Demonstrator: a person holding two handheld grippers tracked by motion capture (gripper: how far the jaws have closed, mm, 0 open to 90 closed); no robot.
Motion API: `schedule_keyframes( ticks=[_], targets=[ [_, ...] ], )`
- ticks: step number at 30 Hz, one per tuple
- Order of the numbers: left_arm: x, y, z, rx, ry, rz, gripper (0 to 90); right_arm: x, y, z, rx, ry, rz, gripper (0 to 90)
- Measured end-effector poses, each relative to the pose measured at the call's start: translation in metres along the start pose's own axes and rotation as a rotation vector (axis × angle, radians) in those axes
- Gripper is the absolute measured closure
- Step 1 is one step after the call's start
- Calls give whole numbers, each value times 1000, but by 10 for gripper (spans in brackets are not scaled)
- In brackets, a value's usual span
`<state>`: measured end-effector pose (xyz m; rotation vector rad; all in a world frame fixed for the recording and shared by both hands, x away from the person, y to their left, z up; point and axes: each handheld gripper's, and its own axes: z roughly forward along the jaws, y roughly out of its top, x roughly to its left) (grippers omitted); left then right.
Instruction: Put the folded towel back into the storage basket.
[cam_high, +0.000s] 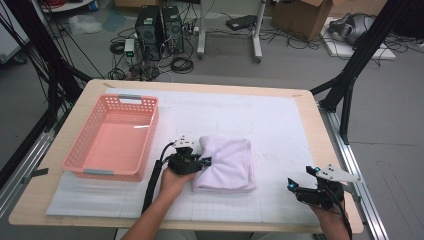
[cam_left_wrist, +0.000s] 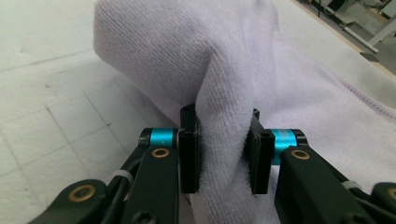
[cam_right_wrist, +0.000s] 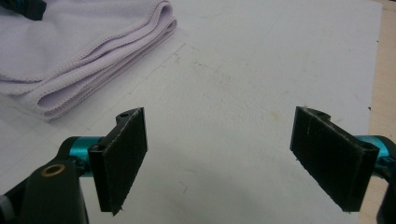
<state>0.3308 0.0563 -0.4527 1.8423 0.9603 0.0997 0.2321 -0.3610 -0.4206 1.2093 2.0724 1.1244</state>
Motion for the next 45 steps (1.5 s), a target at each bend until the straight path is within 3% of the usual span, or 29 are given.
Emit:
schedule_keyframes(
  ticks=[8, 17, 23, 32, 45],
  targets=[
    [-4, 3, -9, -77, -51, 49, 718, -2, -1, 0, -3, 0, 5, 179],
    [-20, 14, -22, -164, -105, 163, 719, -2, -1, 0, -5, 2, 1, 179],
    [-29, 23, -29, -187, -132, 225, 723, -1, -1, 0, -6, 2, 1, 179],
    [-38, 34, -43, -242, -153, 282, 723, -2, -1, 0, -8, 2, 3, 179],
    [-41, 47, -66, -307, -160, 333, 724, -1, 0, 0, -11, 2, 3, 179]
  ],
)
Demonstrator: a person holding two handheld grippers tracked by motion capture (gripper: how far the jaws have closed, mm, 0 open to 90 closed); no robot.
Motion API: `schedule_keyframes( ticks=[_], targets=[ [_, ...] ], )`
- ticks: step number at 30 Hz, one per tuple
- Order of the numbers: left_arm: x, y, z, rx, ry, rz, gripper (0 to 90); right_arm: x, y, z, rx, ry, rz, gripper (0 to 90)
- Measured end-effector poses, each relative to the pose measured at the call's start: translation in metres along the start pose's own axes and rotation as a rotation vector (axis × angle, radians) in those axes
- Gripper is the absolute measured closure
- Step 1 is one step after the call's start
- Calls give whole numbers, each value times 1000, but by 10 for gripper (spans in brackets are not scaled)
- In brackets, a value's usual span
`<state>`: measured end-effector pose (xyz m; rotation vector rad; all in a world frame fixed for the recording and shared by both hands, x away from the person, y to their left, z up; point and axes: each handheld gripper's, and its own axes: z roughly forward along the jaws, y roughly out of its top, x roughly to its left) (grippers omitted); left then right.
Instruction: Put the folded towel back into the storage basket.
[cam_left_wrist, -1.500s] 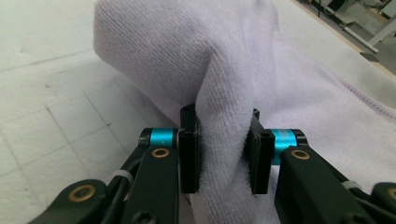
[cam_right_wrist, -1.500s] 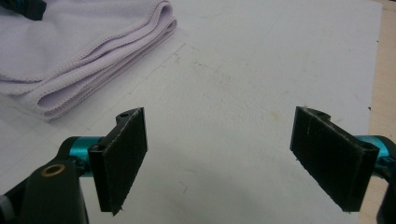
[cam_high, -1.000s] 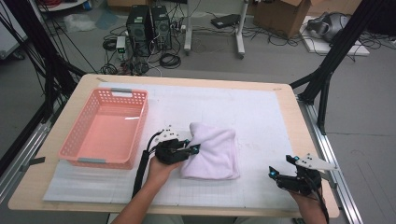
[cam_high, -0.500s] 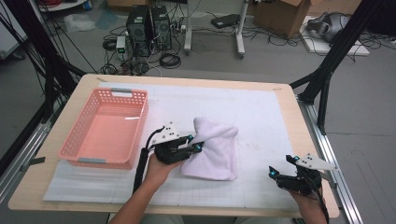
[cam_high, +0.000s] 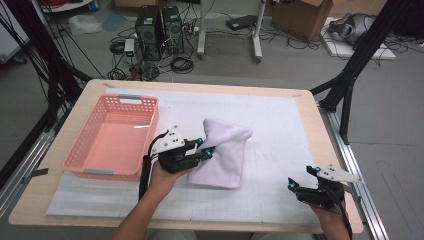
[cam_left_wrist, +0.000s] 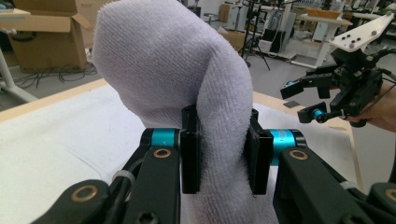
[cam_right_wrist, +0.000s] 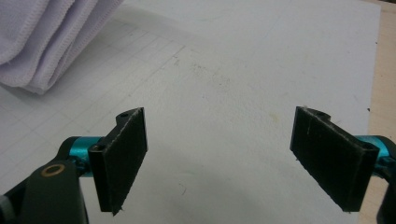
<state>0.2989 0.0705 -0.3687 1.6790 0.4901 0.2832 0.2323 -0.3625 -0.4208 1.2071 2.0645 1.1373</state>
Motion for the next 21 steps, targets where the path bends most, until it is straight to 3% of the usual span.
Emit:
schedule_keyframes(
  ticks=[21],
  targets=[
    [16, 33, -49, -88, 50, 33, 724, 1, 2, 0, -5, -1, 2, 179]
  ],
)
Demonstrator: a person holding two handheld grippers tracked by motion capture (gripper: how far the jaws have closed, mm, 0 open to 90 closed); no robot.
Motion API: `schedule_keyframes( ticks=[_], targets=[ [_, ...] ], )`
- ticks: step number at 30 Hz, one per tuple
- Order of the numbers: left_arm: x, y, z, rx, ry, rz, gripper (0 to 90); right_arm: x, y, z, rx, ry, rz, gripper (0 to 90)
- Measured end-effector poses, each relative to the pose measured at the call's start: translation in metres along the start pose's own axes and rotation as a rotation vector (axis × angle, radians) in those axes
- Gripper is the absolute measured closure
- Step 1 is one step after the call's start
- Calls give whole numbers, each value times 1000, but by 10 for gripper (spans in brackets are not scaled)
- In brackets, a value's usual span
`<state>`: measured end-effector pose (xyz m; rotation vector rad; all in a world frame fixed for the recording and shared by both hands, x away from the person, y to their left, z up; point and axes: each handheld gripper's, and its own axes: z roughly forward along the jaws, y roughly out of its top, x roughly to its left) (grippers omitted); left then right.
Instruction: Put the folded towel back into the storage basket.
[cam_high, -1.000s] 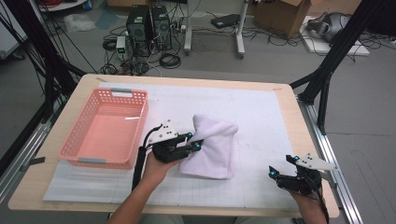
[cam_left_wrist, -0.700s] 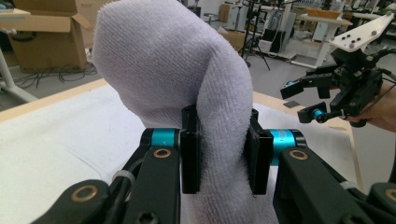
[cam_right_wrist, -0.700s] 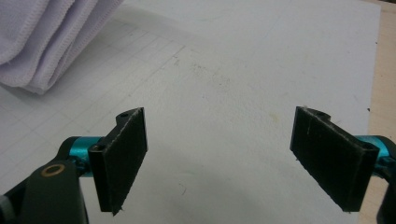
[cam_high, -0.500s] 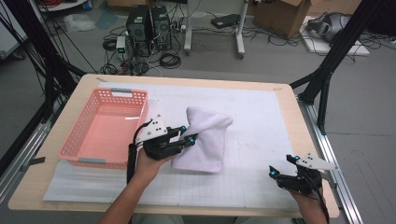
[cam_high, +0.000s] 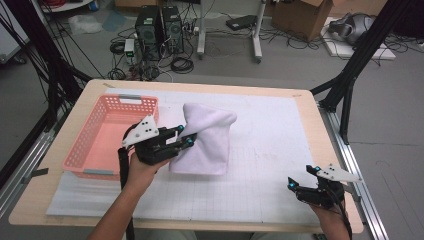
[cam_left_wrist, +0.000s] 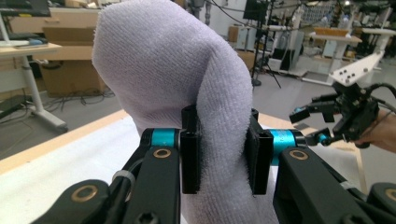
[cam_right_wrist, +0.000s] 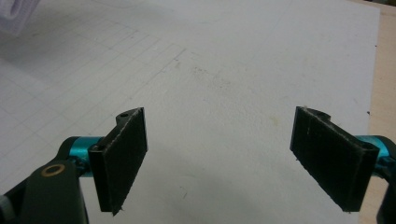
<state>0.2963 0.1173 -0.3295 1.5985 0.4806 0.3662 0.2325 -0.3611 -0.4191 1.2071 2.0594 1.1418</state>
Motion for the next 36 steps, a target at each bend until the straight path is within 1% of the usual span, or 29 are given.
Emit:
schedule_keyframes(
  ticks=[5, 6, 10, 16, 19, 26, 30, 36],
  targets=[
    [7, 6, -12, -35, 25, -11, 724, 0, 1, 0, -1, 0, 1, 179],
    [9, 7, -14, -34, 26, -13, 724, 0, 1, 0, -1, -1, 1, 179],
    [15, 15, -22, -33, 40, 2, 724, -1, 1, 0, -5, 0, -2, 179],
    [27, 27, -35, -36, 61, 8, 724, 0, 1, 1, -1, -1, -2, 179],
    [33, 31, -41, -47, 74, 5, 724, 0, 2, 2, -2, 1, -2, 179],
    [45, 38, -63, -69, 111, 2, 724, 0, 2, 3, -2, 0, -2, 179],
    [52, 40, -76, -90, 138, -6, 724, 1, 2, 3, -3, 1, -2, 179],
    [63, 45, -97, -117, 167, -15, 724, 1, 2, 3, 2, 1, -1, 179]
  ],
)
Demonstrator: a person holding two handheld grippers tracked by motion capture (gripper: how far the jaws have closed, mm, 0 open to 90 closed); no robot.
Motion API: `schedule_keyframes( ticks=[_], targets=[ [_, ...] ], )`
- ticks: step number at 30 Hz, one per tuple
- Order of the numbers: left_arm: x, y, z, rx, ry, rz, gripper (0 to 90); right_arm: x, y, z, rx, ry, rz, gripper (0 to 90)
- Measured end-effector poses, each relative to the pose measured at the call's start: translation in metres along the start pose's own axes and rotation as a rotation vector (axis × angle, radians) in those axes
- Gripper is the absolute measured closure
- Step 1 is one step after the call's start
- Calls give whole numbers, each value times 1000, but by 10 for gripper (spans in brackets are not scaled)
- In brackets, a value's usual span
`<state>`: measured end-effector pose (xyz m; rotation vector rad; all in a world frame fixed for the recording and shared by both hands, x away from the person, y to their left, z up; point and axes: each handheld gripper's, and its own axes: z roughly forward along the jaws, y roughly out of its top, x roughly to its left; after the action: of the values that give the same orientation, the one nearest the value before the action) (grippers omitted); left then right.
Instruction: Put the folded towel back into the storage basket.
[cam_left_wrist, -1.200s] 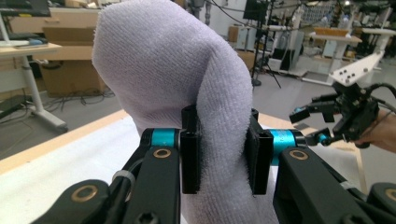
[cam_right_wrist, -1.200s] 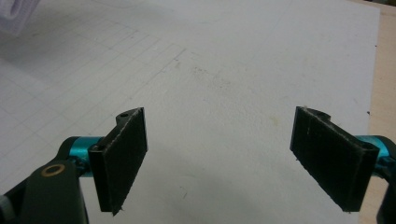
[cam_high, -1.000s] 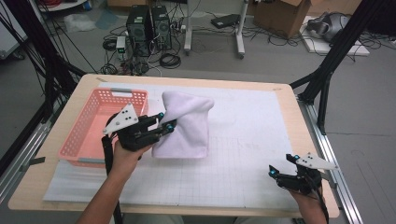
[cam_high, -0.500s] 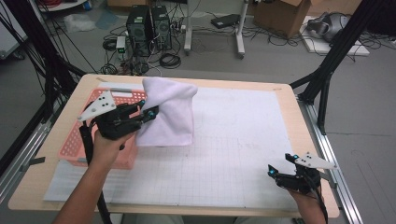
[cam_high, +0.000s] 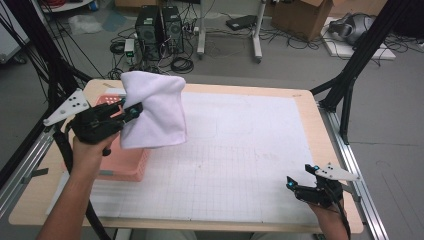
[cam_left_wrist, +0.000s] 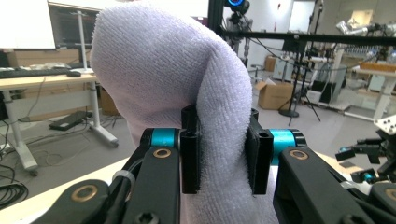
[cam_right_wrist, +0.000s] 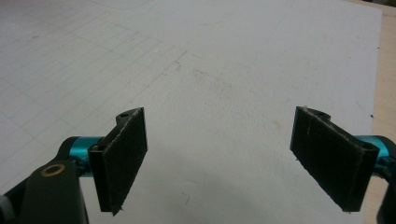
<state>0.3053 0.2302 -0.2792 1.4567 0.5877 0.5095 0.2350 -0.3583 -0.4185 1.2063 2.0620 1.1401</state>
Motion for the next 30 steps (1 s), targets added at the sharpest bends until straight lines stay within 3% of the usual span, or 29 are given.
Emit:
schedule_keyframes(
  ticks=[10, 17, 30],
  targets=[
    [24, 4, -26, -44, 37, -37, 723, 1, 0, 0, -2, 0, 1, 179],
    [41, 0, -40, -46, 62, -50, 722, 2, 1, 1, 1, 0, -7, 179],
    [70, -25, -60, -31, 107, -118, 722, 4, 2, 1, 3, 1, -14, 179]
  ],
)
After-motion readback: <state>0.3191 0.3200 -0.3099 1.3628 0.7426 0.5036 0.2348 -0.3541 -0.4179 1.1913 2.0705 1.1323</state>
